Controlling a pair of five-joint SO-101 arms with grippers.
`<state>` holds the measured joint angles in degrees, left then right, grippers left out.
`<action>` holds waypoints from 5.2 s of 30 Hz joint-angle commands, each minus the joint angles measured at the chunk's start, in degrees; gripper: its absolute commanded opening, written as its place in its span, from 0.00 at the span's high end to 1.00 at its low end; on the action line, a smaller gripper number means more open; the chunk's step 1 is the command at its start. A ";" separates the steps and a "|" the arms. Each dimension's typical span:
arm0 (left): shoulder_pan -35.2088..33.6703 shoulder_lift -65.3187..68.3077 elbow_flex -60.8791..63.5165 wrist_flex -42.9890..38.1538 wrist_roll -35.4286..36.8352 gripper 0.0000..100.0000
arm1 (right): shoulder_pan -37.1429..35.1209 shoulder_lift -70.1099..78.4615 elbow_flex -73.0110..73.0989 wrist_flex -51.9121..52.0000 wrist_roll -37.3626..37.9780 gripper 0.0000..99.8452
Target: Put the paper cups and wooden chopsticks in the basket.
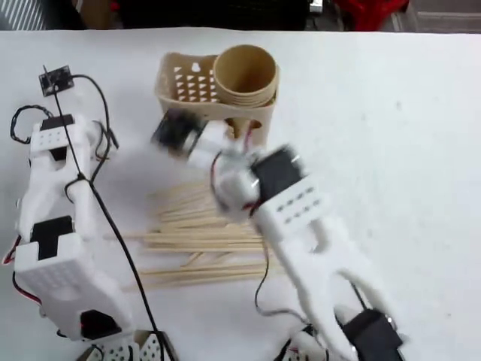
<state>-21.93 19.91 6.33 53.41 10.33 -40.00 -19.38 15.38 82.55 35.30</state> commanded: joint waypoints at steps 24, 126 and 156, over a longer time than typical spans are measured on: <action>0.57 -0.40 -0.53 -1.14 0.44 0.82 | 0.22 17.45 24.88 -33.71 8.79 0.96; 0.75 -0.40 -0.53 -1.14 0.44 0.82 | 8.75 23.69 7.30 -29.93 5.54 0.96; 0.75 -0.31 -0.35 -1.14 0.44 0.82 | -0.22 -2.95 -25.49 -49.10 -18.55 0.98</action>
<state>-21.93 19.91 6.33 53.41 10.33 -39.47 -25.63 -5.01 46.42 17.54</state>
